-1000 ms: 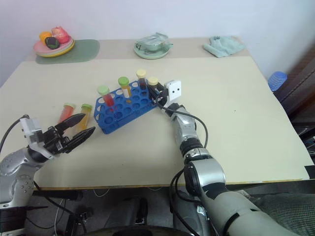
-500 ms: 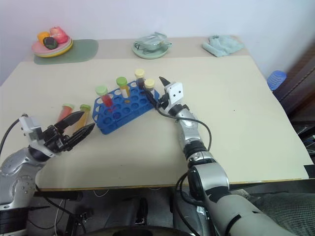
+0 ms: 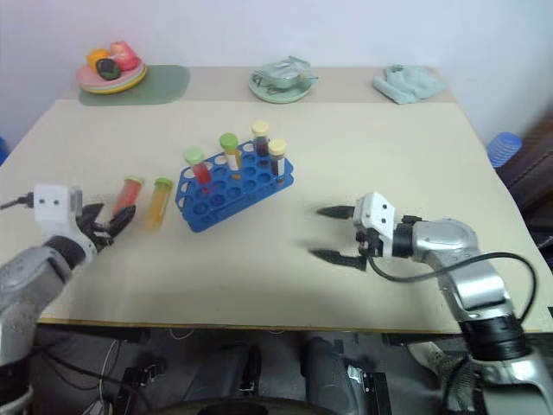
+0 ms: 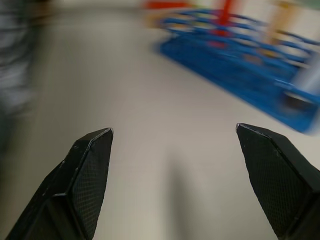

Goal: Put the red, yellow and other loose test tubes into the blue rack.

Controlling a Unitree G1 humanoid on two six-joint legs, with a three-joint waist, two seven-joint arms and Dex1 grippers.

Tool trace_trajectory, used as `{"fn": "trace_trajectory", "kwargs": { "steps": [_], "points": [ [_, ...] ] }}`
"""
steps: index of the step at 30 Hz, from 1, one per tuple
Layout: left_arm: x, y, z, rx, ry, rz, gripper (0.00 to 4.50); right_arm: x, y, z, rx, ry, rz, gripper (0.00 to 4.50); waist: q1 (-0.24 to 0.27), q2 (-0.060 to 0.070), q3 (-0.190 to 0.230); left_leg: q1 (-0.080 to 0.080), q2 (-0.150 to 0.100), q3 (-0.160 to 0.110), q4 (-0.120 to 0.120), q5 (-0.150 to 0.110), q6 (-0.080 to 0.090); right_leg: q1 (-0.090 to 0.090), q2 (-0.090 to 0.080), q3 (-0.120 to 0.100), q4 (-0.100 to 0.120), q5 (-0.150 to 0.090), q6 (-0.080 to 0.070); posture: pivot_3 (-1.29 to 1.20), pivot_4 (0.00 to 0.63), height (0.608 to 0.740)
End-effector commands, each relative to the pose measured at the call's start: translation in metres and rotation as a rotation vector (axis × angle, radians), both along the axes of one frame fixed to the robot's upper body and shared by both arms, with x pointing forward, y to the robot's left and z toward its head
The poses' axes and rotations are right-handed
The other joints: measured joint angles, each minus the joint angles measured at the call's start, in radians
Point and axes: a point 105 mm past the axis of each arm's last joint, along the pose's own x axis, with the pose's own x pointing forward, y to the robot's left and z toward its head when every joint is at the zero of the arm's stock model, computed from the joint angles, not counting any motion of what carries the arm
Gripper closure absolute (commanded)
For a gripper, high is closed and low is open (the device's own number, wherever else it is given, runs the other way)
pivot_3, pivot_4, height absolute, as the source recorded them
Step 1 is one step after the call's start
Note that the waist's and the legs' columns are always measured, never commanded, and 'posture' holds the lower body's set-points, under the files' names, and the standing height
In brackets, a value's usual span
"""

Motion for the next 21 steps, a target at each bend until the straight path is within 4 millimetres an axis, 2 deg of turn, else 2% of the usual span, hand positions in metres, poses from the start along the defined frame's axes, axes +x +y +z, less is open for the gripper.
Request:
{"fn": "trace_trajectory", "kwargs": {
  "steps": [1,5,8,18,21],
  "points": [
    [0.011,-0.007,0.009,-0.031,0.136,0.0,1.14,-0.006,0.015,0.037,0.066,-0.059,0.081,0.49,-0.001,-0.002,0.001,0.0,0.0,0.0,0.0,0.0,0.0,0.001,0.0,0.0,0.0,0.0,0.0,0.0,0.15,0.74],
    [0.022,-0.018,0.012,0.001,0.281,-0.037,1.14,0.002,0.02,0.05,0.05,-0.083,0.072,0.49,0.004,-0.003,0.001,-0.001,0.0,0.0,-0.001,0.0,-0.001,-0.001,0.001,0.0,0.0,0.0,0.0,0.0,0.15,0.74],
    [0.029,-0.014,0.005,0.01,0.38,0.002,1.14,0.007,0.02,0.053,0.024,-0.063,0.045,0.49,0.006,-0.003,0.001,-0.002,0.0,0.0,-0.001,0.004,-0.008,-0.002,0.001,0.0,-0.001,0.0,0.0,0.0,0.15,0.74],
    [0.057,-0.018,-0.009,-0.031,0.524,0.106,1.14,0.017,0.021,0.062,-0.059,-0.055,-0.045,0.49,0.018,-0.004,0.002,-0.003,0.0,0.0,0.0,0.004,-0.008,-0.003,0.0,0.0,-0.002,0.0,0.0,0.0,0.15,0.74],
    [0.062,-0.02,-0.008,-0.034,0.537,0.123,1.14,0.019,0.028,0.07,-0.022,-0.058,-0.042,0.49,0.019,-0.004,0.002,-0.005,0.0,0.0,0.0,0.005,-0.008,-0.005,0.0,0.0,-0.002,0.0,0.0,0.0,0.15,0.74]
  ]
}}
